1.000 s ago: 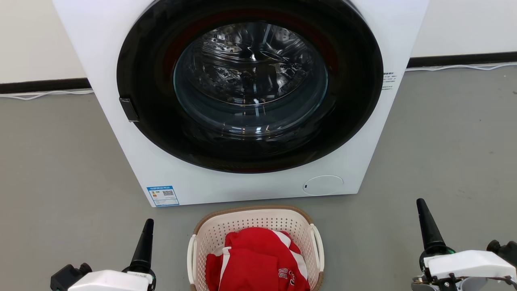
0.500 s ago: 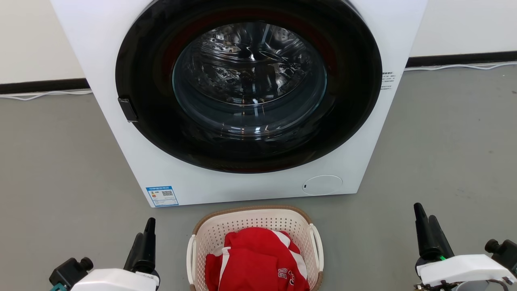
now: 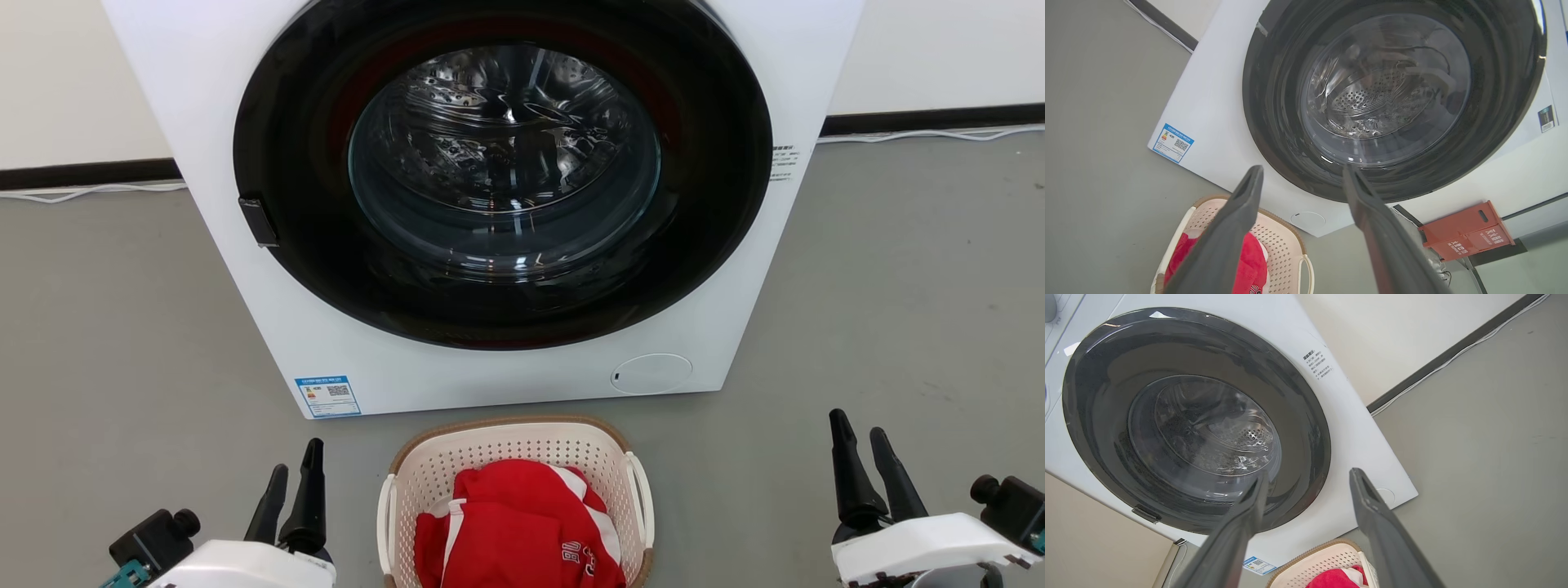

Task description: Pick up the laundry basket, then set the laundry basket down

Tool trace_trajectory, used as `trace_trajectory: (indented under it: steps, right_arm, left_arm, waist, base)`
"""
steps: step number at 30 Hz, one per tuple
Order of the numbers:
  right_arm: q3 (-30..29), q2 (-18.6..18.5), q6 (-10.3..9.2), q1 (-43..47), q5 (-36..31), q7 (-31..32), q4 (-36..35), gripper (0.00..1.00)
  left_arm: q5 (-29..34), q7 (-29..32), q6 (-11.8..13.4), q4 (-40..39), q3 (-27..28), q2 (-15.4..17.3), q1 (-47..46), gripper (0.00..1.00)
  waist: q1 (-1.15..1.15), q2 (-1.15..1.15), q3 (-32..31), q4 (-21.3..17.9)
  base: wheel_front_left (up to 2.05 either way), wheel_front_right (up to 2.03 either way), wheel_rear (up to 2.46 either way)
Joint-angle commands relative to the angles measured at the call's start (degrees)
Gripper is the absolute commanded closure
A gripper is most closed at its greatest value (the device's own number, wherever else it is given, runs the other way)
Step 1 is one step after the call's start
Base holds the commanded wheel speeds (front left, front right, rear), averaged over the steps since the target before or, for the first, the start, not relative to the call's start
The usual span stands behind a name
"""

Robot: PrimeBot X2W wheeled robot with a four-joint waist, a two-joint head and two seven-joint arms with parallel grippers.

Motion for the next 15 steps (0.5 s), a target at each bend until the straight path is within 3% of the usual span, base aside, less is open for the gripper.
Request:
trace_trajectory:
  steps: [1,15]
  right_arm:
    - [0.84,-0.94,0.26,-1.41,-1.72,-0.89,-1.65,0.0]
    - [1.73,-1.85,0.31,-1.41,-11.5,-3.24,-1.32,0.0]
  left_arm:
    - [1.86,-0.65,-0.27,-1.77,0.81,0.59,-1.12,0.0]
    - [11.26,-3.0,-0.32,-1.87,0.51,0.69,-0.79,0.0]
  waist:
    - [0.0,0.0,0.02,0.0]
    - [0.0,0.0,-0.04,0.0]
  base:
    - [0.0,0.0,0.0]
    - [0.0,0.0,0.0]
